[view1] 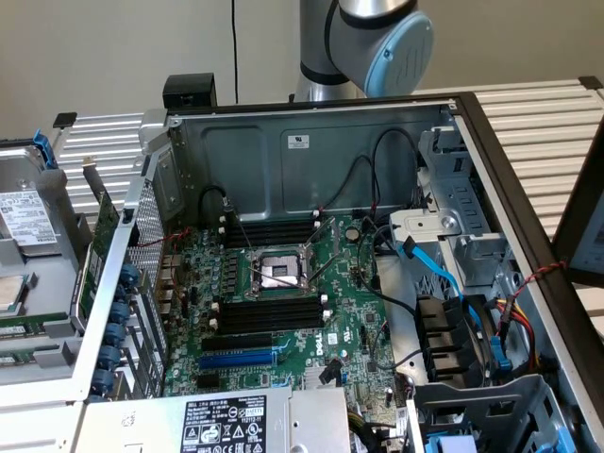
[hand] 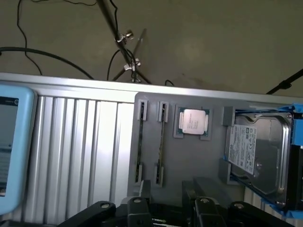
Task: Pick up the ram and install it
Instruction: 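Pick up the ram and move it above insertion slot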
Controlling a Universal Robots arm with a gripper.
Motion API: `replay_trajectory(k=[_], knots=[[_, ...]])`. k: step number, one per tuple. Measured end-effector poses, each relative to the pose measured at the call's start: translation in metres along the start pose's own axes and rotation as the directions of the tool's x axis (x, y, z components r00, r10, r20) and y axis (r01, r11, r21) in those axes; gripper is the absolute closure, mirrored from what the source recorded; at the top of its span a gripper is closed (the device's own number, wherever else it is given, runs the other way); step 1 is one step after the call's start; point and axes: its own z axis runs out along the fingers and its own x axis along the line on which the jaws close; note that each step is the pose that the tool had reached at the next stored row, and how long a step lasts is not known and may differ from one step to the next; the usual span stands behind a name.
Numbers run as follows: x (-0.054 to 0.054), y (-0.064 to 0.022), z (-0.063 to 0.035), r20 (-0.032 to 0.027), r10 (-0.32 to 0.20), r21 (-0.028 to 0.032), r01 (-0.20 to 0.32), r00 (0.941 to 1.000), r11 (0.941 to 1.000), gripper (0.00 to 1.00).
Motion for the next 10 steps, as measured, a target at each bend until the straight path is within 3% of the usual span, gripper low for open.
replay_trajectory(k=[1, 10], knots=[[0.000, 0.0000, 0.0019, 0.0000, -0.003, 0.0000, 0.003, 1.0000, 1.0000, 0.58], [0.010, 0.0009, 0.0181, -0.0002, -0.010, -0.0004, 0.010, 0.9999, 0.9999, 0.58]])
